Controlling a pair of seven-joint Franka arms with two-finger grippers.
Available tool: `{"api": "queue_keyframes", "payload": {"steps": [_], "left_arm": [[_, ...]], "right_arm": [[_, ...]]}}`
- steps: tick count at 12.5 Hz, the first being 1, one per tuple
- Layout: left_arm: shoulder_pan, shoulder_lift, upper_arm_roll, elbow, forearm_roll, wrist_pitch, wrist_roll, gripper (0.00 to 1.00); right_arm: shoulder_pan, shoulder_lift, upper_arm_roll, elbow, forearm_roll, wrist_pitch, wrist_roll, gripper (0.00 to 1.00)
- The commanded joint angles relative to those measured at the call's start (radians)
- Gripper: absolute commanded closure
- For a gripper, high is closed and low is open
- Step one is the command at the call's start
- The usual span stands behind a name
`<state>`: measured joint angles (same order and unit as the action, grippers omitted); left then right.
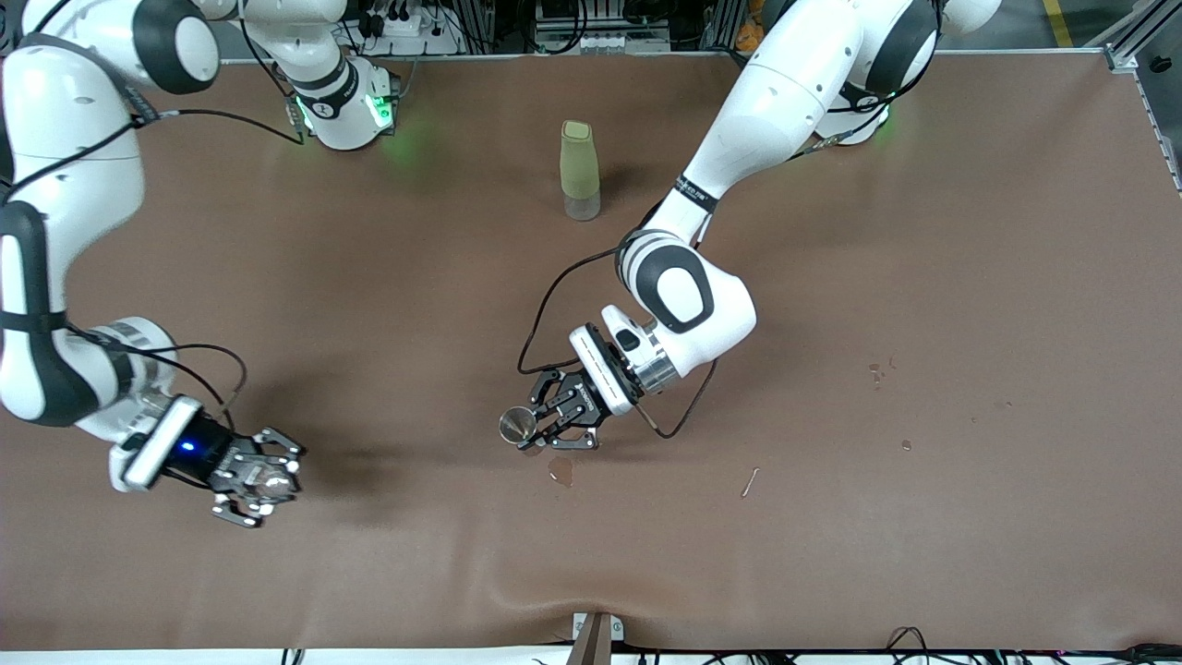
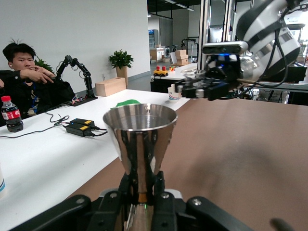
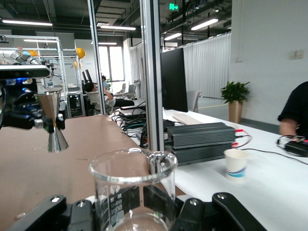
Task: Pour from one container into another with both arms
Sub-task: 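Move the beaker with the right gripper above the jigger's rim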
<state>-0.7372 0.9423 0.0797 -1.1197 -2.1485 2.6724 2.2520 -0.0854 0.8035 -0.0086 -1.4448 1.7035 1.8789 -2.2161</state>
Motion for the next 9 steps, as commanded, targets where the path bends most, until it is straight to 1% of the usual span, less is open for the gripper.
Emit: {"api": "queue_keyframes", "payload": {"steps": [1, 3, 6, 7, 8, 9], "left_arm": [[-0.013, 0.023, 0.022, 0.046, -0.033, 0.021, 0.003, 1.0], [-0.019, 0.024, 0.022, 0.044, -0.033, 0.021, 0.005, 1.0], [-0.018, 0.026, 0.022, 0.043, -0.033, 0.023, 0.006, 1.0], [-0.018, 0.026, 0.022, 0.043, -0.033, 0.021, 0.006, 1.0], [-0.018, 0.026, 0.022, 0.043, -0.033, 0.023, 0.008, 1.0], [-0.016, 0.026, 0.022, 0.043, -0.034, 0.023, 0.012, 1.0]], "right_arm": [[0.112, 0.0, -0.008, 0.063, -0.004, 0.098, 0.122, 1.0], [0.2, -0.003, -0.008, 0.076, 0.004, 0.158, 0.205, 1.0], [0.314, -0.017, -0.013, 0.147, -0.005, 0.181, 0.451, 1.0], [0.352, -0.017, -0.014, 0.153, -0.002, 0.186, 0.495, 1.0], [0.386, -0.017, -0.014, 0.155, -0.001, 0.228, 0.513, 1.0], [0.409, -0.039, -0.005, 0.153, 0.005, 0.287, 0.518, 1.0]]}}
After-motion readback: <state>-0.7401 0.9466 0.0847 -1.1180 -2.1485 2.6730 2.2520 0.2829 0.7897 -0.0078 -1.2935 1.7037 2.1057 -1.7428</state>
